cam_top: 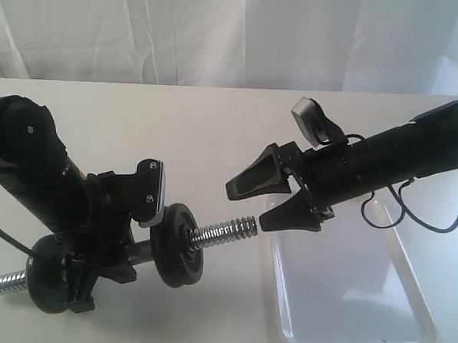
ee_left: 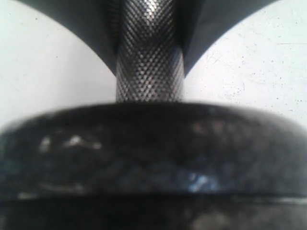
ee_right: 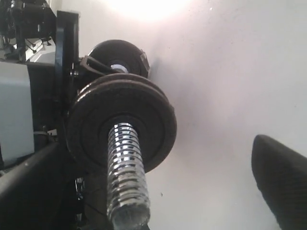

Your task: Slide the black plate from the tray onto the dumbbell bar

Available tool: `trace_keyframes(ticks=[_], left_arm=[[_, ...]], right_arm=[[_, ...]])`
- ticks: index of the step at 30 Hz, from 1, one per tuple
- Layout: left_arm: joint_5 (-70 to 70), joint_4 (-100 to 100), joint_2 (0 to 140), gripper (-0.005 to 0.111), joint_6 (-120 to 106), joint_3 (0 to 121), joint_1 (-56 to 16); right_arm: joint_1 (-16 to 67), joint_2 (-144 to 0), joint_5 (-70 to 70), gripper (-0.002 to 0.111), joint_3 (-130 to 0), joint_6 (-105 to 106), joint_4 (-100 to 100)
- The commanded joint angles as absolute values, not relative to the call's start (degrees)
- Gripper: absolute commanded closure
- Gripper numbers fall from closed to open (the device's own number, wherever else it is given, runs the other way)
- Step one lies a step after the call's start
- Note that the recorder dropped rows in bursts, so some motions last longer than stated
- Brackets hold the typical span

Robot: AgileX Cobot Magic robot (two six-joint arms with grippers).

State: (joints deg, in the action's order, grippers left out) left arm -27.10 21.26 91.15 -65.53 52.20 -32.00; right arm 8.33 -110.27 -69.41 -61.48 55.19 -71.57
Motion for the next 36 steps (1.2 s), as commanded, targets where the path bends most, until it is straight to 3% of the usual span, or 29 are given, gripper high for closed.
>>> trace_keyframes(ticks=[1, 6, 10, 12, 24, 36], left_arm=[[-25.58, 26.58, 87.96, 0.107, -65.36, 54.08, -32.17], [-25.51, 26.58, 87.96, 0.107, -65.36, 54.08, -32.17], [-25.51, 26.58, 87.96, 0.107, -65.36, 54.08, -32.17], [-25.61, 26.58, 87.96, 0.107, -65.36, 53.87, -32.17], [-24.91, 27.0, 90.51, 0.107, -65.61, 53.75, -32.17], [-24.91, 29.11, 92.59, 0.107, -66.61, 53.75, -32.17]], right_arm=[[5.58, -109.76, -69.96, 0.021, -63.08, 53.65, -70.87], [2.97, -108.95, -69.96, 0.057, -64.68, 50.89, -67.62], [0.59, -108.38, -69.96, 0.097, -64.8, 50.05, -67.04], [-0.22, -108.35, -69.96, 0.108, -64.8, 50.28, -67.93], [-1.86, -93.99, -69.96, 0.108, -64.58, 65.12, -76.39], [-1.74, -79.44, -69.96, 0.108, -61.8, 66.8, -76.96]])
